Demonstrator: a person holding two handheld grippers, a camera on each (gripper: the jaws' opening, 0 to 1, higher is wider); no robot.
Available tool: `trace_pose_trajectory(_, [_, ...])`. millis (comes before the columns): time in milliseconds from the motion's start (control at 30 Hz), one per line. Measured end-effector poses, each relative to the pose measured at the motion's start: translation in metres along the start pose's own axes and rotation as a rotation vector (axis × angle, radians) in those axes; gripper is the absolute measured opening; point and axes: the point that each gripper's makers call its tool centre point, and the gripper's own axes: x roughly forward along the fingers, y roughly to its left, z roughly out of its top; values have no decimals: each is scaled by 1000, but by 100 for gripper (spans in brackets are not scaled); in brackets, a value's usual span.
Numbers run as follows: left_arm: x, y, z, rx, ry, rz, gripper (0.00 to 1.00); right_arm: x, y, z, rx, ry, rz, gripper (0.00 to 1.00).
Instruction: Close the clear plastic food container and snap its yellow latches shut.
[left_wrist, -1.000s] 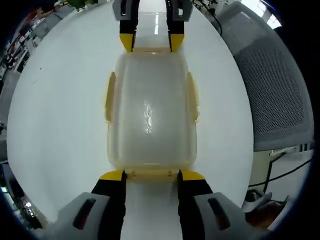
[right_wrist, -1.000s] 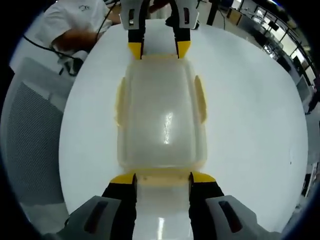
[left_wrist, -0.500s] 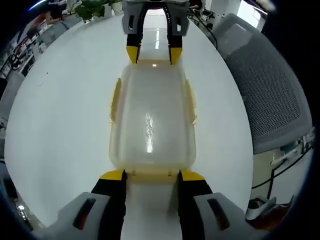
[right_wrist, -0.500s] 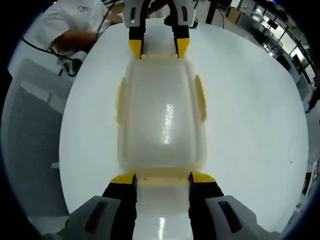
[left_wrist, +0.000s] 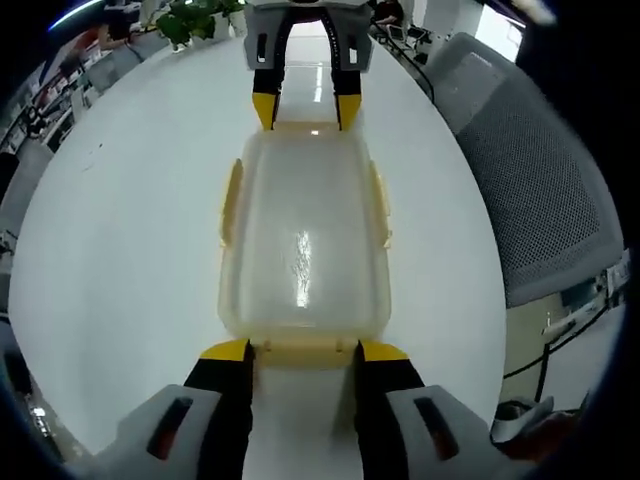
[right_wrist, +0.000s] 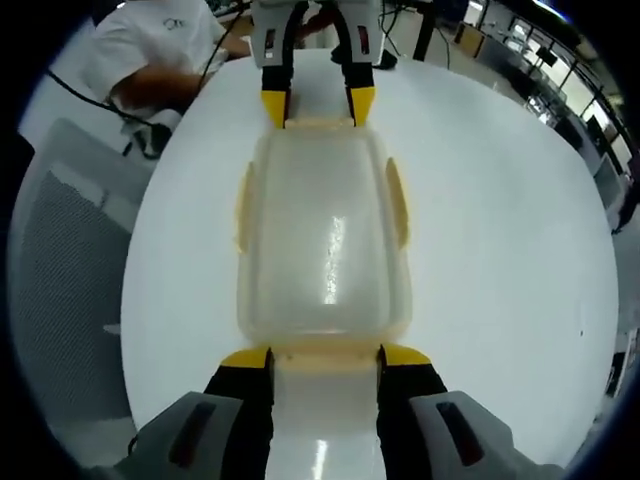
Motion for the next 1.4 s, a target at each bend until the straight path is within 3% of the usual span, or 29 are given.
trace_pose_trajectory(333, [-10,-5,-7,2,-14,-11,38,-1,5,12,12,-27,13,39])
trace_pose_trajectory(800, [-27,-4,11,9,-42,7,38,-29,6,11,3,-31,-1,39])
trace_pose_trajectory(1400, [-61,-4,28,25,-22,-1,38,-63,9,20,21,-57,-1,39])
